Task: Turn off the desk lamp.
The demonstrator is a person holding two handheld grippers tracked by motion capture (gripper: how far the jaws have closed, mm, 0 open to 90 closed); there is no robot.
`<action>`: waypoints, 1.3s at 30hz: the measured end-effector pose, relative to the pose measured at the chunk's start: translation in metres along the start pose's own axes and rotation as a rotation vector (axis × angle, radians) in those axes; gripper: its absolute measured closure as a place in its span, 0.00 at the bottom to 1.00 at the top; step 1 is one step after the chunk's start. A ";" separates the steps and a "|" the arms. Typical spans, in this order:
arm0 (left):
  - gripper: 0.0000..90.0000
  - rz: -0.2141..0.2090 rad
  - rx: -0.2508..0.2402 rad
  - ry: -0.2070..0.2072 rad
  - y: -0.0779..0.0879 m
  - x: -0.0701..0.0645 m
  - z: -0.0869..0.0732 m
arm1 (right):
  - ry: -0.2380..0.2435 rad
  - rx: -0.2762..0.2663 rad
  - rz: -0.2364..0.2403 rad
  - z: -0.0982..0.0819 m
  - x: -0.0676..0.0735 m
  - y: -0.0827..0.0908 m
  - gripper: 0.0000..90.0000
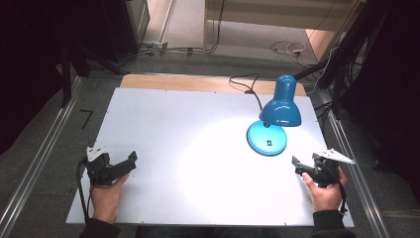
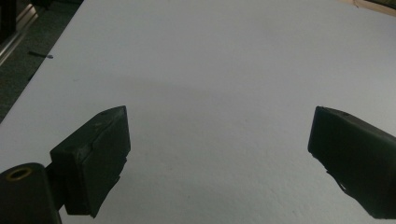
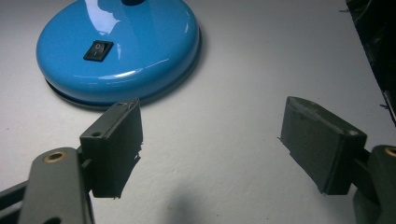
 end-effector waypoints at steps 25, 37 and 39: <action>0.07 0.000 0.003 -0.003 0.000 0.000 0.000 | 0.008 -0.010 0.029 0.009 0.016 0.000 0.22; 0.07 -0.001 0.005 -0.005 0.000 0.000 -0.001 | 0.014 -0.011 0.042 0.012 0.021 -0.001 0.22; 0.07 -0.001 0.005 -0.005 0.000 0.000 -0.001 | 0.019 -0.012 0.042 0.012 0.022 -0.001 0.22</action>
Point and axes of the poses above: each handheld gripper's, and its own axes: y roughly backward along the jaws, z roughly out of its top, x roughly to its left, the point moved 5 cm from there along -y, roughly forward along the jaws, and after that the axes turned 14 degrees about y, right-handed, at the moved point
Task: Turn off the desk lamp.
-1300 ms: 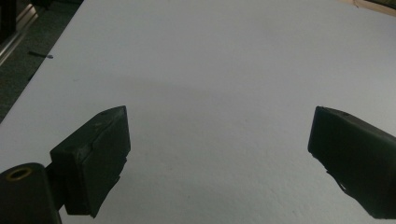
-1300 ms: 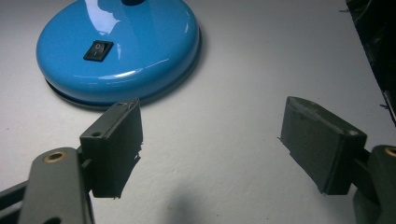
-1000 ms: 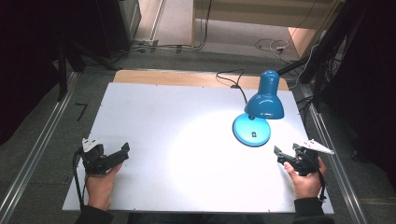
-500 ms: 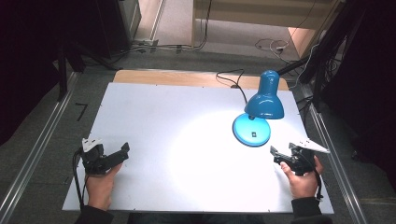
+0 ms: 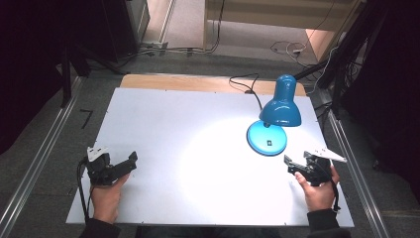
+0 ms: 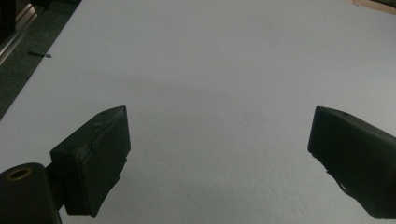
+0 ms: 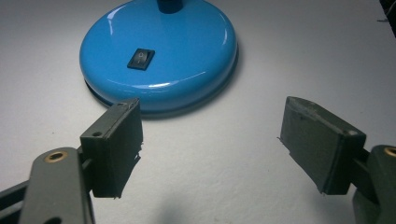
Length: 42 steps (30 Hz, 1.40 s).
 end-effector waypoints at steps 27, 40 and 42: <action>0.07 0.000 0.001 -0.001 0.000 0.000 0.000 | 0.000 -0.007 0.022 0.005 0.010 -0.001 0.21; 0.07 0.000 0.000 -0.001 0.000 0.000 0.000 | 0.005 -0.007 0.030 0.009 0.015 -0.003 0.22; 0.07 0.000 0.001 -0.001 0.000 0.000 0.000 | 0.005 -0.006 0.028 0.009 0.016 -0.004 0.22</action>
Point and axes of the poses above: each handheld gripper's, and its own axes: y roughly backward along the jaws, z roughly out of its top, x roughly to its left, the point moved 5 cm from there along -y, roughly forward along the jaws, and after that the axes turned 14 degrees about y, right-handed, at the moved point
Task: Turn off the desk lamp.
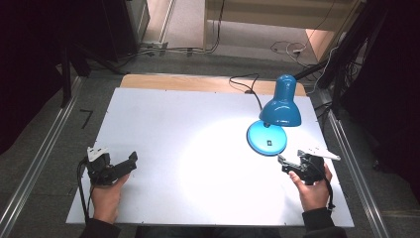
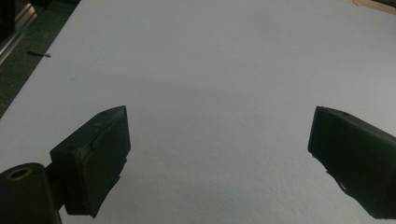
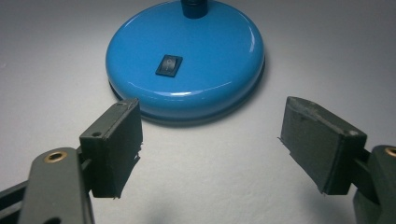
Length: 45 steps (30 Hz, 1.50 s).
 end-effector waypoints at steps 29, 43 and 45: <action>0.07 -0.001 0.001 0.000 0.000 0.000 0.000 | 0.014 -0.007 0.028 0.008 0.013 -0.004 0.22; 0.07 -0.001 0.001 0.001 0.000 0.000 0.000 | 0.024 -0.008 0.033 0.012 0.019 -0.007 0.23; 0.07 -0.001 0.001 0.002 0.000 0.000 0.000 | 0.025 -0.008 0.035 0.013 0.020 -0.008 0.23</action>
Point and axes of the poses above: each handheld gripper's, and its own axes: y roughly backward along the jaws, z roughly out of its top, x roughly to its left, the point moved 5 cm from there along -y, roughly forward along the jaws, and after that the axes turned 14 degrees about y, right-handed, at the moved point
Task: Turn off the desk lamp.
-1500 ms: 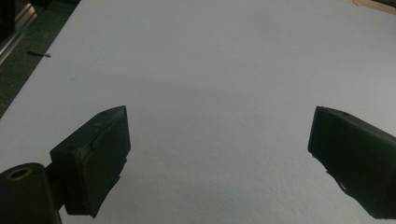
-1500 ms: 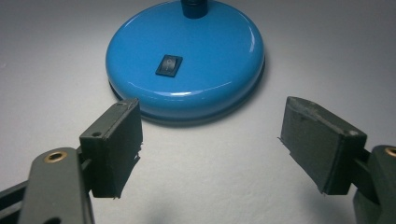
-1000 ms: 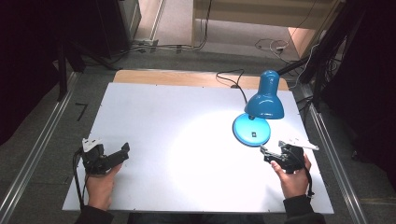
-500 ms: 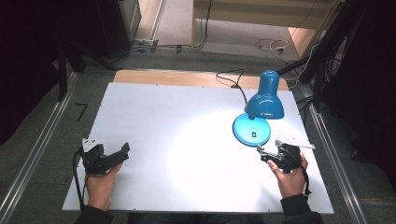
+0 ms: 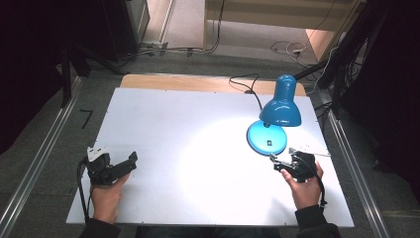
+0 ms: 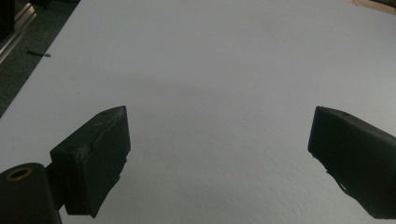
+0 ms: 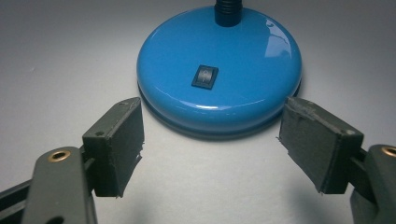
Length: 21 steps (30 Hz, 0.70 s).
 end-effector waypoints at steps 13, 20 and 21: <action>0.07 0.001 0.000 0.001 0.000 0.000 0.000 | 0.006 0.002 0.007 0.003 0.004 -0.003 0.24; 0.07 0.001 0.000 0.002 0.000 0.000 0.000 | 0.011 0.002 0.006 0.004 0.005 -0.005 0.24; 0.07 0.001 0.000 0.001 0.000 0.000 0.000 | 0.013 0.001 0.007 0.004 0.005 -0.005 0.24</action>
Point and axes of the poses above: each handheld gripper's, and its own axes: y roughly backward along the jaws, z roughly out of its top, x roughly to its left, the point moved 5 cm from there along -y, roughly forward along the jaws, and after that the axes turned 14 degrees about y, right-handed, at the moved point
